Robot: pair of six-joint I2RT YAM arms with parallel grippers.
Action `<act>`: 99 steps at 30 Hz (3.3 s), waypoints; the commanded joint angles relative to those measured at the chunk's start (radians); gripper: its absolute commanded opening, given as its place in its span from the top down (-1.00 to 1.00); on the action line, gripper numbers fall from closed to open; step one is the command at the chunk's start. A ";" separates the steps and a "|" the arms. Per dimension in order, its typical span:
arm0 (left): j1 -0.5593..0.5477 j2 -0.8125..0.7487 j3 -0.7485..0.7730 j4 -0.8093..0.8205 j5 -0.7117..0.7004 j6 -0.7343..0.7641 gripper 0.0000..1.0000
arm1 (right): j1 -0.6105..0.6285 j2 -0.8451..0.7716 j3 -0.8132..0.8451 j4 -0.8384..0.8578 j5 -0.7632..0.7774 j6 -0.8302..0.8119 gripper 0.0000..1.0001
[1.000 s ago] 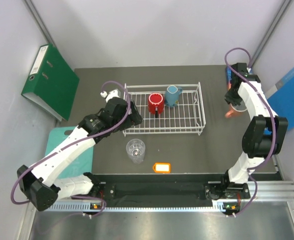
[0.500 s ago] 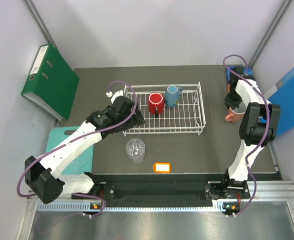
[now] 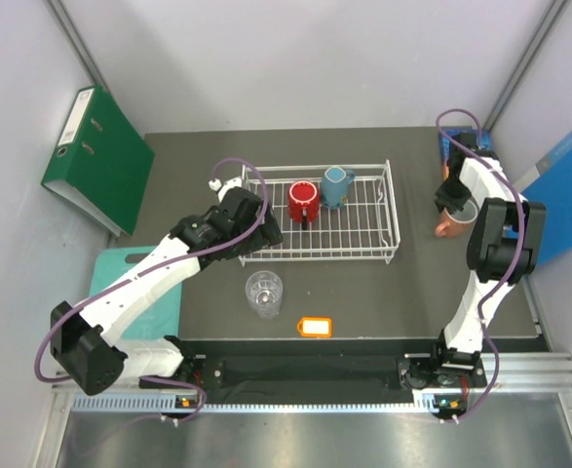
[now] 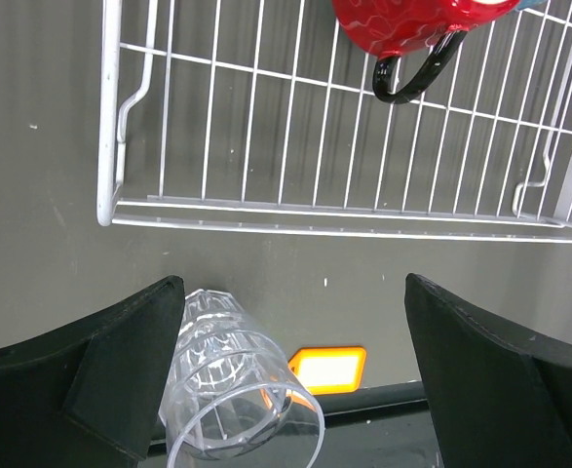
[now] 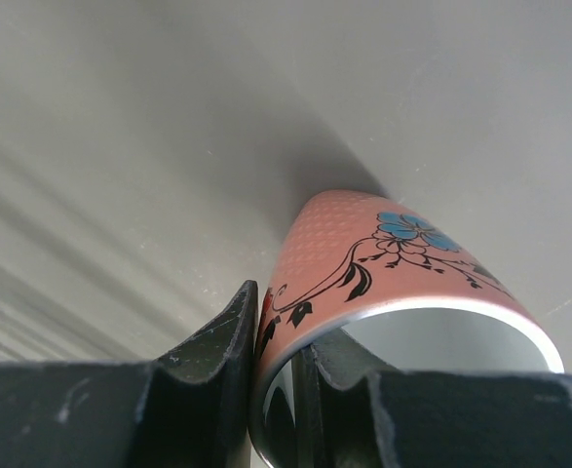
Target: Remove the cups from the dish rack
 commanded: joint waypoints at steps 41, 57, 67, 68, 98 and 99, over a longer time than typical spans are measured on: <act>0.000 0.587 0.533 0.093 -0.133 0.285 -0.98 | 0.343 -1.094 -0.392 0.322 -0.348 -0.026 0.07; 0.000 0.787 0.703 0.053 -0.124 0.233 -0.98 | 0.363 -1.163 -0.458 0.238 -0.345 -0.064 0.04; -0.008 0.712 0.547 0.065 -0.092 0.141 -0.88 | 0.372 -1.182 -0.525 0.261 -0.339 -0.060 0.04; -0.010 0.707 0.535 0.081 -0.088 0.140 -0.82 | 0.371 -1.186 -0.528 0.263 -0.338 -0.060 0.04; -0.016 0.633 0.403 0.208 -0.116 0.210 1.00 | 0.375 -1.238 -0.620 0.269 -0.331 -0.030 0.04; -0.017 0.626 0.401 0.210 -0.118 0.218 1.00 | 0.375 -1.238 -0.623 0.269 -0.330 -0.029 0.03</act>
